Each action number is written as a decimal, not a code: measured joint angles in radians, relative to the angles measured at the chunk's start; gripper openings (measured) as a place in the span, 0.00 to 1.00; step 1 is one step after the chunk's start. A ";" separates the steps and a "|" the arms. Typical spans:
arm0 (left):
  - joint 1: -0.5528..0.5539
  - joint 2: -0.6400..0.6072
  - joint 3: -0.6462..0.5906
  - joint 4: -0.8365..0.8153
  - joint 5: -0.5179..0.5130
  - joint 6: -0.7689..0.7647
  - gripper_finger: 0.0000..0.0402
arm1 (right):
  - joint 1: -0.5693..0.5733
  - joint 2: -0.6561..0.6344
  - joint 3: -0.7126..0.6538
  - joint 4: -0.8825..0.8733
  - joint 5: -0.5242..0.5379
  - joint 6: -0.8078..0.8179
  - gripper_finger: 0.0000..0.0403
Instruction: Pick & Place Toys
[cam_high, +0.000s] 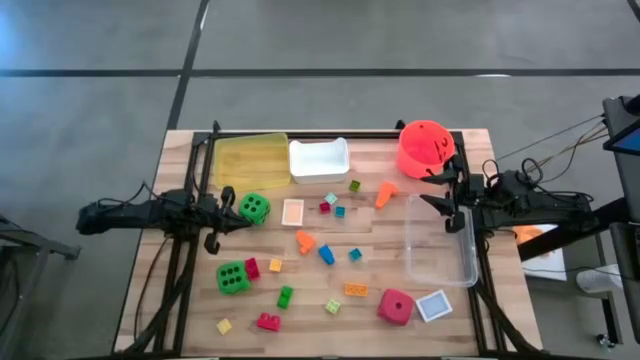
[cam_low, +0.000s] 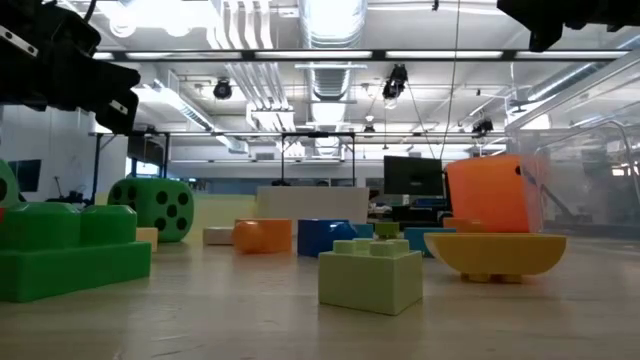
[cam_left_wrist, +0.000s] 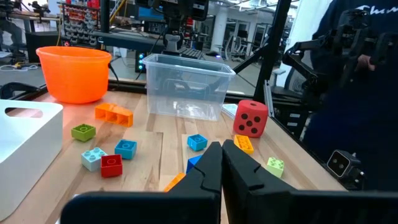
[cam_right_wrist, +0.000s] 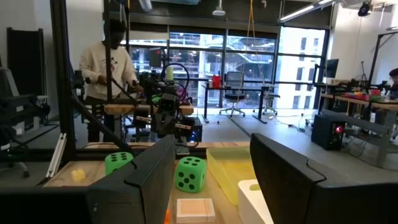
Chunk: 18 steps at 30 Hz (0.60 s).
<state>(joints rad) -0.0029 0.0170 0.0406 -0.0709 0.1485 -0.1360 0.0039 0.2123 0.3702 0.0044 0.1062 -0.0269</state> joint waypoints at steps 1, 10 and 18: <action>0.000 0.000 0.000 0.000 0.000 0.000 0.00 | 0.000 0.000 0.000 0.000 0.000 0.000 0.51; 0.000 0.000 0.000 0.000 0.000 0.000 0.00 | 0.000 0.000 0.000 0.000 0.000 -0.030 0.51; 0.002 0.000 0.000 0.000 -0.009 0.054 0.00 | 0.000 0.000 0.000 0.002 0.000 0.029 0.51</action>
<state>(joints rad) -0.0010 0.0170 0.0406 -0.0711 0.1396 -0.0815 0.0040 0.2123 0.3702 0.0066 0.1059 0.0024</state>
